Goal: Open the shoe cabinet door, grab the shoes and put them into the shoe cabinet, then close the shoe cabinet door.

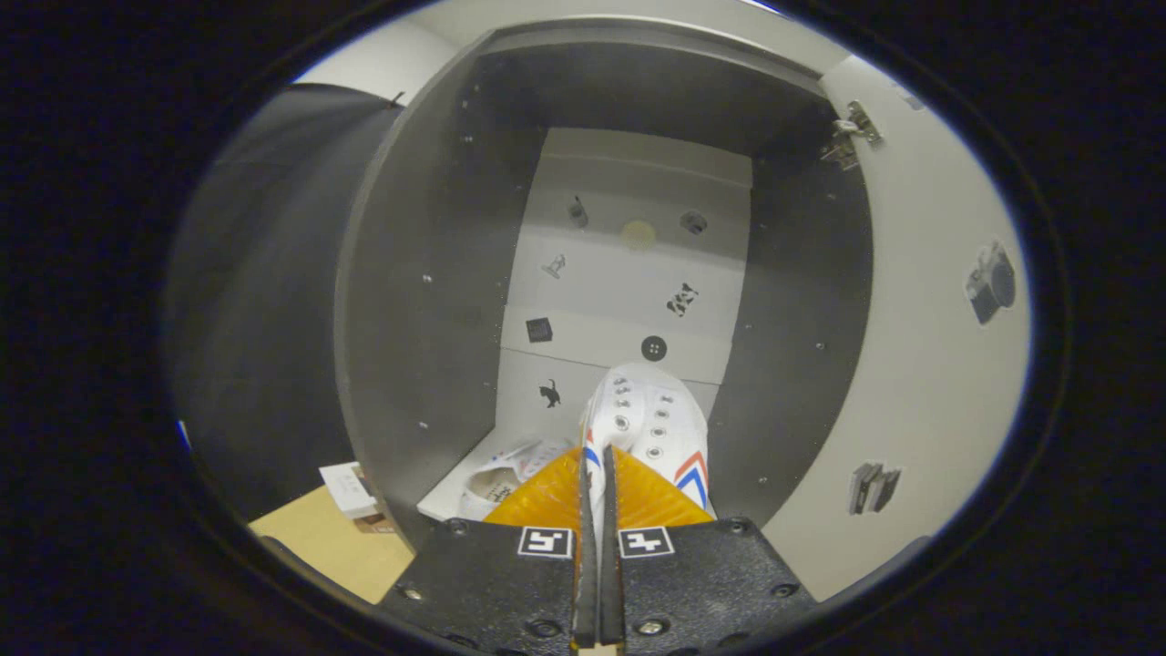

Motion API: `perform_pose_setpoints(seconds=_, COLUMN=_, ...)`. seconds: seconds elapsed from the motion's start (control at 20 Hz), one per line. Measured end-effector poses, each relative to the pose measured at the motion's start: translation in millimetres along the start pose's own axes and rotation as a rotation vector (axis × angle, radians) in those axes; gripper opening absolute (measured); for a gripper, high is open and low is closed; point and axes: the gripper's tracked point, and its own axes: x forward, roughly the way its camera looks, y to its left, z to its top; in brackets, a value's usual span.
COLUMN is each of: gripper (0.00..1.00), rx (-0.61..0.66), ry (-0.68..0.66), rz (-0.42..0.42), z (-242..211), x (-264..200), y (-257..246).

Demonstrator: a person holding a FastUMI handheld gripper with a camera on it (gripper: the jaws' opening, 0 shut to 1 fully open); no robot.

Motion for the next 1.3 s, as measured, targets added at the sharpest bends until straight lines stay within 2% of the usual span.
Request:
perform_pose_setpoints(seconds=0.25, gripper=0.05, rx=-0.014, ry=0.084, rz=0.006, z=-40, x=73, y=-11)
perform_pose_setpoints(seconds=0.45, gripper=0.06, rx=-0.007, ry=0.162, rz=0.013, z=-75, x=113, y=-9)
perform_pose_setpoints(seconds=0.6, gripper=0.08, rx=-0.019, ry=0.194, rz=-0.013, z=-100, x=131, y=-12)
perform_pose_setpoints(seconds=0.7, gripper=0.22, rx=-0.01, ry=0.138, rz=-0.048, z=-90, x=135, y=-18)
perform_pose_setpoints(seconds=0.85, gripper=0.44, rx=0.004, ry=0.14, rz=-0.053, z=-88, x=126, y=-15)
perform_pose_setpoints(seconds=0.9, gripper=0.44, rx=0.018, ry=0.124, rz=-0.065, z=-85, x=122, y=-14)
perform_pose_setpoints(seconds=1.0, gripper=0.52, rx=0.075, ry=0.095, rz=-0.081, z=-80, x=105, y=-13)
perform_pose_setpoints(seconds=1.15, gripper=0.83, rx=0.164, ry=0.05, rz=-0.101, z=-73, x=71, y=-3)
perform_pose_setpoints(seconds=1.25, gripper=0.94, rx=0.19, ry=0.009, rz=-0.105, z=-66, x=41, y=4)
perform_pose_setpoints(seconds=1.3, gripper=0.97, rx=0.204, ry=-0.007, rz=-0.088, z=-62, x=26, y=11)
